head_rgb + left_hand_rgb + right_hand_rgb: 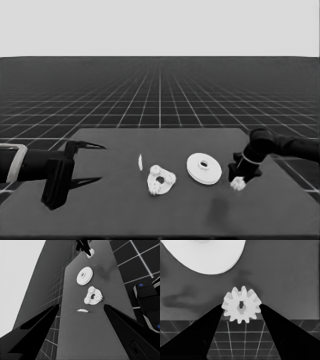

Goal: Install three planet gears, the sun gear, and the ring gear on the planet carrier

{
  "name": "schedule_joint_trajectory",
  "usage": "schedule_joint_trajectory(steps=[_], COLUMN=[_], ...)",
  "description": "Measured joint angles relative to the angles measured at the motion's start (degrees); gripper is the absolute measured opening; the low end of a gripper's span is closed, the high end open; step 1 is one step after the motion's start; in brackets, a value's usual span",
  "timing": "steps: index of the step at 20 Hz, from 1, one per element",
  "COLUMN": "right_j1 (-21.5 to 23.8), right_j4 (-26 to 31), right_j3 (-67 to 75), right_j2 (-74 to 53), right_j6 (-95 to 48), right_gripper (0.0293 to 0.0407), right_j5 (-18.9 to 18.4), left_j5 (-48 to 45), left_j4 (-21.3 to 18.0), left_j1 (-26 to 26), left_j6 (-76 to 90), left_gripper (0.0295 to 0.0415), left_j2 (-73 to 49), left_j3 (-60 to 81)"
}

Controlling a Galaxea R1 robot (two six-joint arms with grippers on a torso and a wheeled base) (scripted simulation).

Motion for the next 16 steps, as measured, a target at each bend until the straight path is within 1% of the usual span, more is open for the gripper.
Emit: schedule_joint_trajectory(steps=[2,3,4,5,6,7,9,12,13,14,16], right_j1=[0.13,0.93,1.42,1.59,1.66,1.68,1.67,1.64,-1.04,-2.98,-4.63], right_j4=[0.12,-1.2,-0.79,-0.3,-0.03,0.14,0.31,0.38,-2.43,-4.06,-5.51], right_j3=[0.01,0.45,-4.36,-13.14,-20.53,-25.72,-31.26,-33.87,-35.39,-36.57,-37.92], right_j2=[0.0,10.49,28.4,39.77,46.2,49.89,53.33,54.77,55.25,55.59,55.98], right_j6=[0.0,20.22,28.78,28.58,26.33,24.3,21.9,20.71,19.76,19.05,18.26], right_gripper=[0.031,0.031,0.0309,0.0309,0.0309,0.0309,0.0309,0.0309,0.0309,0.0309,0.0309], right_j5=[-0.07,-3.87,-5.52,-5.37,-4.91,-4.55,-4.16,-3.98,-3.24,-2.7,-2.1], left_j5=[0.0,0.0,0.0,0.0,0.0,0.0,0.0,0.0,0.0,0.0,0.0], left_j4=[0.0,0.0,0.0,0.0,0.0,0.0,0.0,0.0,0.0,0.0,0.0], left_j1=[0.0,0.0,0.0,0.0,0.0,0.0,0.0,0.0,0.0,0.0,0.0], left_j6=[0.0,0.0,0.0,0.0,0.0,0.0,0.0,0.0,0.0,0.0,0.0], left_gripper=[0.0385,0.0385,0.0385,0.0385,0.0385,0.0385,0.0385,0.0385,0.0385,0.0385,0.0385], left_j2=[0.0,0.0,0.0,0.0,0.0,0.0,0.0,0.0,0.0,0.0,0.0], left_j3=[0.0,0.0,0.0,0.0,0.0,0.0,0.0,0.0,0.0,0.0,0.0])
